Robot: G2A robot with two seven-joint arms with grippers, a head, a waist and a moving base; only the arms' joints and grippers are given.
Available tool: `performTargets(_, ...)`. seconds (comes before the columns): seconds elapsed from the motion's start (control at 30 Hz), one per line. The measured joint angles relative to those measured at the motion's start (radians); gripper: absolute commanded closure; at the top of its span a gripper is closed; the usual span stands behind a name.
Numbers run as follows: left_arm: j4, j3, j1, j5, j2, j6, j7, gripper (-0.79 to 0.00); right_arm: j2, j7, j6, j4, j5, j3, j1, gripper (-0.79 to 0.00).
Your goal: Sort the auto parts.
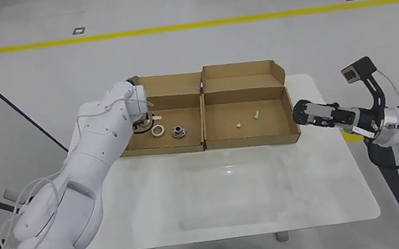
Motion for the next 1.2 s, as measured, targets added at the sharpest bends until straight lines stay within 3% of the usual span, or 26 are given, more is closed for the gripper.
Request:
performTargets(0.53,0.127,0.008,-0.016,0.004,-0.050,0.002,0.014,0.000,0.000,0.000,0.000,0.000,0.000,0.000,0.000,-0.785)
performTargets(0.63,0.144,0.008,-0.018,0.004,-0.058,-0.001,0.017,-0.111,0.000,0.000,0.000,0.000,0.000,0.000,0.000,-0.785)
performTargets(0.7,0.155,0.007,-0.019,0.004,-0.063,-0.004,0.018,-0.252,0.000,0.000,0.000,0.000,0.000,0.000,0.000,-0.785)
performTargets(0.73,0.160,0.007,-0.021,0.003,-0.066,-0.005,0.019,-0.332,0.000,0.000,0.000,0.000,0.000,0.000,0.000,-0.785)
performTargets(0.77,0.165,0.006,-0.022,0.003,-0.068,-0.006,0.019,-0.493,0.000,0.000,0.000,0.000,0.000,0.000,0.000,-0.785)
performTargets(0.8,0.171,0.005,-0.023,0.002,-0.070,-0.007,0.020,-0.576,0.000,0.000,0.000,0.000,0.000,0.000,0.000,-0.785)
performTargets(0.83,0.175,0.004,-0.025,0.002,-0.072,-0.008,0.021,-0.714,0.000,0.000,0.000,0.000,0.000,0.000,0.000,-0.785)
performTargets(0.87,0.179,0.002,-0.026,-0.001,-0.074,-0.008,0.024,-0.770,0.000,0.000,0.000,0.000,0.000,0.000,0.000,-0.785)
performTargets(1.2,0.205,-0.027,-0.043,-0.014,-0.082,-0.026,0.048,-0.785,0.000,0.000,0.000,0.000,0.000,0.000,0.000,-0.785)
